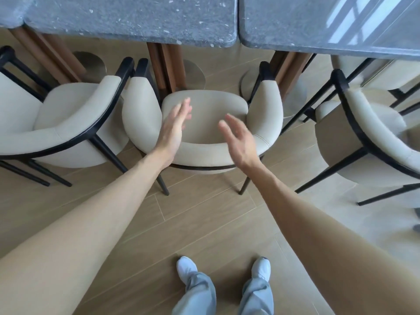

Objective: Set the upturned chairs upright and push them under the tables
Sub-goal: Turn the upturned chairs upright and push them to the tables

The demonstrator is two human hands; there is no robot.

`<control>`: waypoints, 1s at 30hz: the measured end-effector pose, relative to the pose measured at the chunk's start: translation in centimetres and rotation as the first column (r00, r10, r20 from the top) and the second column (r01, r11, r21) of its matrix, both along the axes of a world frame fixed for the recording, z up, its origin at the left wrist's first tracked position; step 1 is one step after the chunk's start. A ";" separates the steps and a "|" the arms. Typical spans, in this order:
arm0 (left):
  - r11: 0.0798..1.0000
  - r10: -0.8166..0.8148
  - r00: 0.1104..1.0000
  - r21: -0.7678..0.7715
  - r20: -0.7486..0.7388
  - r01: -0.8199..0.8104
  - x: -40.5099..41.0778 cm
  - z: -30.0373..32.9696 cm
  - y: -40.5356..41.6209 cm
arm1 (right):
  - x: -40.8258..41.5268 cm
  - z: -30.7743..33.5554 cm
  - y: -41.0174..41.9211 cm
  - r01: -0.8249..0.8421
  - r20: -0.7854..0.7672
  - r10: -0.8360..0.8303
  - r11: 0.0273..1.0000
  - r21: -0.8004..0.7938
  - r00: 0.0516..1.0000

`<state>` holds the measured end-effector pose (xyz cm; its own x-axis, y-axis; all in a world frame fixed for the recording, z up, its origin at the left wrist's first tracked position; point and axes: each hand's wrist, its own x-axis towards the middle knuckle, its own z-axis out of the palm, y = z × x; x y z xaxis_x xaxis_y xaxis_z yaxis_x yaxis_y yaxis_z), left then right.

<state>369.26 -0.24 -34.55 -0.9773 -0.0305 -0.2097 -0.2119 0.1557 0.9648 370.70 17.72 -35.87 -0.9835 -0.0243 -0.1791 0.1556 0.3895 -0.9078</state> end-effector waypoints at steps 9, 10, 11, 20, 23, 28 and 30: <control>0.953 0.098 0.961 0.304 -0.260 -0.015 4.5 15.9 12.1 | 3.9 17.9 11.4 0.282 -0.244 -0.422 0.845 -0.454 0.873; 0.958 0.091 0.955 0.288 -0.283 -0.006 5.1 16.6 13.6 | 4.6 18.7 13.5 0.279 -0.262 -0.428 0.844 -0.458 0.865; 0.963 0.089 0.950 0.268 -0.298 -0.006 5.7 17.2 15.0 | 5.2 19.3 15.5 0.275 -0.273 -0.430 0.843 -0.462 0.861; 0.971 0.102 0.930 0.238 -0.353 -0.016 7.1 19.6 31.8 | 8.2 21.2 33.8 0.279 -0.326 -0.468 0.828 -0.485 0.822; 0.965 0.063 0.929 0.259 -0.364 0.036 6.2 19.6 38.1 | 8.6 20.6 39.4 0.322 -0.317 -0.476 0.843 -0.431 0.820; 0.966 -0.042 0.945 0.229 -0.325 0.122 3.4 17.9 47.6 | 8.0 18.3 48.6 0.453 -0.225 -0.563 0.798 -0.398 0.795; 0.966 -0.079 0.951 0.213 -0.299 0.147 1.7 16.9 51.4 | 7.1 17.3 52.2 0.494 -0.205 -0.592 0.782 -0.379 0.780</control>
